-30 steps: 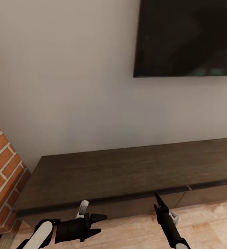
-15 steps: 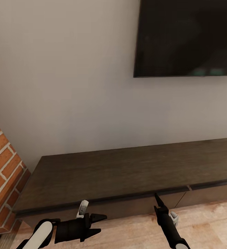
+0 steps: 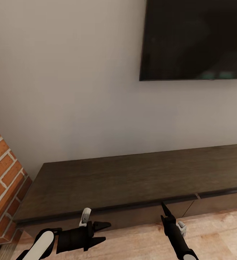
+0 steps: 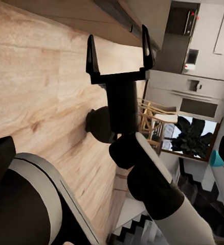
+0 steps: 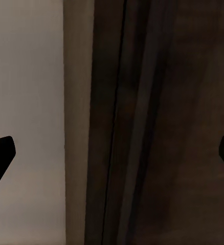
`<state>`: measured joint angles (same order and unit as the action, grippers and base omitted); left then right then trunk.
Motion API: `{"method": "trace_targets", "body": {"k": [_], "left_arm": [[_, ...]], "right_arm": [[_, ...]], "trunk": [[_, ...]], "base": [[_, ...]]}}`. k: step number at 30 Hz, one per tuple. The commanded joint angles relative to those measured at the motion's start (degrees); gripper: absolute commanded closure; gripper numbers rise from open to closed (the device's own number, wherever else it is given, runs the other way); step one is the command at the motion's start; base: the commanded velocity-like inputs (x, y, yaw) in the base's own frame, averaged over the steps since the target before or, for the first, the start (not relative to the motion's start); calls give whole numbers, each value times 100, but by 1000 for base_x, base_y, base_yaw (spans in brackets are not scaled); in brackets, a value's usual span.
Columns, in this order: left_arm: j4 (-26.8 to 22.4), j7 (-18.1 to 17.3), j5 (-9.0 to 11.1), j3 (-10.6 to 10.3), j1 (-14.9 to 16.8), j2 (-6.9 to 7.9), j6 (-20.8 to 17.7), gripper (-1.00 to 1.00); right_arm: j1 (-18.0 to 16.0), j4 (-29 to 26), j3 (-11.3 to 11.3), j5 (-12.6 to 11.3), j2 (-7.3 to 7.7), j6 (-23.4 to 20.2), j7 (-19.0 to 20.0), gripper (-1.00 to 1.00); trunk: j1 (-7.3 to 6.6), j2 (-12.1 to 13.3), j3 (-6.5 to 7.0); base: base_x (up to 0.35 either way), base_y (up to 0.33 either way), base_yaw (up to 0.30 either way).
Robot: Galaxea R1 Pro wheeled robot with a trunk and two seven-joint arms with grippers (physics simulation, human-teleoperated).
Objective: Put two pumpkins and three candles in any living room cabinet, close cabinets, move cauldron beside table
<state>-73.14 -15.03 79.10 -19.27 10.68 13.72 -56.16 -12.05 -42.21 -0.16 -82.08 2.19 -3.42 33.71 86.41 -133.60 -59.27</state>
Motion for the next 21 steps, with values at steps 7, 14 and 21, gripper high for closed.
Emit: {"method": "trace_targets", "body": {"k": [7,14,21], "left_arm": [[120,-138,-29,8,4,7,-1,-100],[133,-148,-19,7,4,8,-1,-100],[134,-149,-17,8,4,8,-4,-100]], "right_arm": [[1,2,-2,-54,0,-36,21,-100],[0,2,-2,-54,-2,-36,24,-100],[1,2,-2,-54,0,-36,27,-100]], "trunk": [[-1,-2,-5],[109,-202,-94],[197,-363,-166]], "base": [[0,0,0],[0,0,0],[0,0,0]]}}
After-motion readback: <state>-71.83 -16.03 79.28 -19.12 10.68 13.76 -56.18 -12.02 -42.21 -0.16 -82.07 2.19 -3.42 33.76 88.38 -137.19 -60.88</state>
